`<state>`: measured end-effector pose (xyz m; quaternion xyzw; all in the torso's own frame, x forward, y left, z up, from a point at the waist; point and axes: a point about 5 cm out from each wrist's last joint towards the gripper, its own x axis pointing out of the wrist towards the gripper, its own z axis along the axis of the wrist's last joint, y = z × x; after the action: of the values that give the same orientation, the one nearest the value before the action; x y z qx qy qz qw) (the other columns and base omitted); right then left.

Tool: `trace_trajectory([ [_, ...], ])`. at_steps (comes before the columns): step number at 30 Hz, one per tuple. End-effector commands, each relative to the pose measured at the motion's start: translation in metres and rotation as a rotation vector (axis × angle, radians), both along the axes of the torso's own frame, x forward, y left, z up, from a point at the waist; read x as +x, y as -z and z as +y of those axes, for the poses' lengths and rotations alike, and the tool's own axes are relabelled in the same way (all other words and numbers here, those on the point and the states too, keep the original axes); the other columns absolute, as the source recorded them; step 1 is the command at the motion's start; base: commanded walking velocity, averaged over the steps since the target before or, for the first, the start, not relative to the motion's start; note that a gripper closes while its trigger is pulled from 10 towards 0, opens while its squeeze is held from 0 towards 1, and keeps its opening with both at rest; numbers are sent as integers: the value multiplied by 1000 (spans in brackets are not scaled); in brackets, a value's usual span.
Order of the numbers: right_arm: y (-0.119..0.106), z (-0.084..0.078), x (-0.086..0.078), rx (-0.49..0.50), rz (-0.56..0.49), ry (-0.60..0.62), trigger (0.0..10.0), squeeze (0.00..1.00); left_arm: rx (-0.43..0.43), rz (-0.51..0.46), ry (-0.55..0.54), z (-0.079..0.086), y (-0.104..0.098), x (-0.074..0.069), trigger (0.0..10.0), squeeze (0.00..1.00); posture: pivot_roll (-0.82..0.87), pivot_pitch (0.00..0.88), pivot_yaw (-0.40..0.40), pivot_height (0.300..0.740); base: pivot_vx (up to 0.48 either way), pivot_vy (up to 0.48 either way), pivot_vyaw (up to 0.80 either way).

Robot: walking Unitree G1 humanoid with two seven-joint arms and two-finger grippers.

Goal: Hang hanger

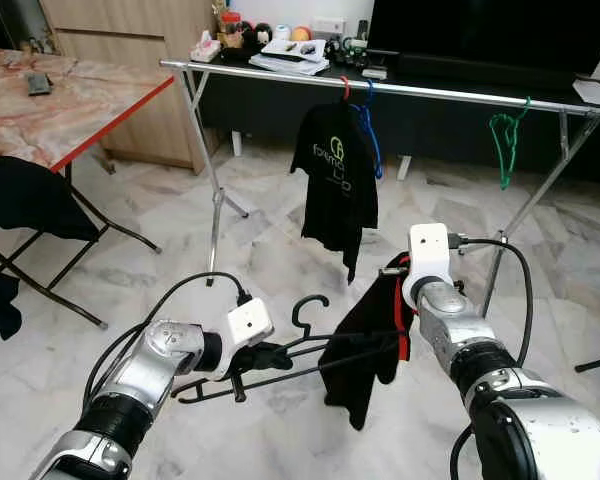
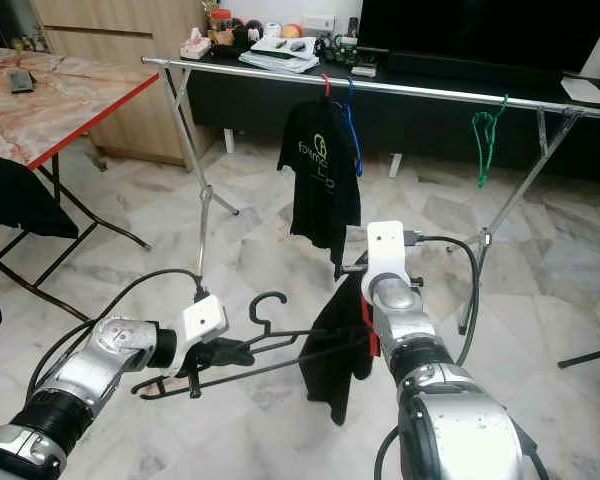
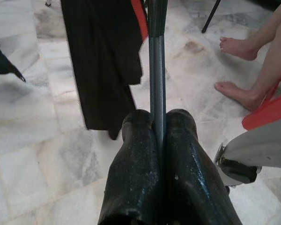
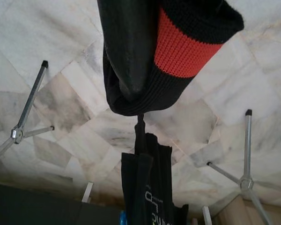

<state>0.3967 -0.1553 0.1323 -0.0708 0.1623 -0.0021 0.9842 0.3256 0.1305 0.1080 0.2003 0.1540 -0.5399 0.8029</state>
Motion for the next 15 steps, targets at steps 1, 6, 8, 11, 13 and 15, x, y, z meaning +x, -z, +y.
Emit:
trace_trajectory([
  [1, -5, 4, 2, -6, -10, -13, 10000, 0, -17, -23, 15, -3, -8, 1, 10000, 0, -14, 86, -44, 740, 0, 0, 0],
  [6, 0, 6, 1, 12, 10, -9, 10000, 0, -52, -26, 33, -11, -16, 2, 10000, 0, -10, 85, -48, 740, 0, 0, 0],
  [8, 0, 6, 0, 12, 11, -9, 10000, 0, -54, -26, 34, -11, -16, 2, 10000, 0, -10, 85, -48, 740, 0, 0, 0],
  [11, 0, 6, 1, 15, 12, -10, 10000, 0, -51, -41, 22, -12, -18, 4, 10000, 0, -6, 86, -49, 740, 0, 0, 0],
  [13, -1, 7, 1, 21, 9, -9, 10000, 0, -46, -54, 9, -12, -19, 5, 10000, 0, -6, 86, -49, 740, 0, 0, 0],
  [15, -2, 5, 1, 23, 4, -6, 10000, 0, -19, -53, -6, -10, -17, 6, 10000, 0, -9, 87, -48, 740, 0, 0, 0],
])
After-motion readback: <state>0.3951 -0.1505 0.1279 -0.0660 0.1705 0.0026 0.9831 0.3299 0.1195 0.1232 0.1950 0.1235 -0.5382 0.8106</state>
